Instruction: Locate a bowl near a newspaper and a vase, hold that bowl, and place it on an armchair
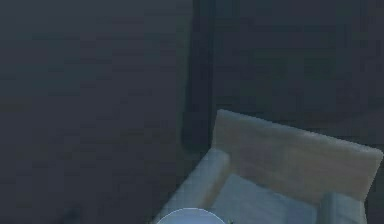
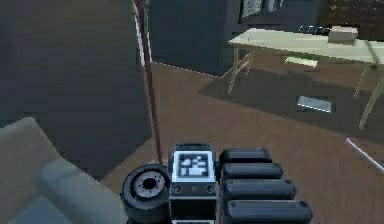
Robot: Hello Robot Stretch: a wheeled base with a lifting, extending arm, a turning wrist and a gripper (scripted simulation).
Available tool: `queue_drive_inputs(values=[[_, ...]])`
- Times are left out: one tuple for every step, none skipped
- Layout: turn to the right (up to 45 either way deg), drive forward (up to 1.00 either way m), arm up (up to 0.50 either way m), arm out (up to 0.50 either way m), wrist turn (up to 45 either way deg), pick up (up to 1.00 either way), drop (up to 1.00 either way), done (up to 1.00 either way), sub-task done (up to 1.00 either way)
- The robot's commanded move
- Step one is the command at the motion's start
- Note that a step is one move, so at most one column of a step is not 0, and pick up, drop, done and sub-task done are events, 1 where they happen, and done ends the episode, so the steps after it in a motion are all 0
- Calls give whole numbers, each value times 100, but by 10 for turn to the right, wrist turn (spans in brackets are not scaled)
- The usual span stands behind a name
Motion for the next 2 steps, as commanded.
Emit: queue_drive_inputs(values=[[450, 0, 0, 0, 0, 0, 0, 0, 0], [450, 0, 0, 0, 0, 0, 0, 0, 0]])
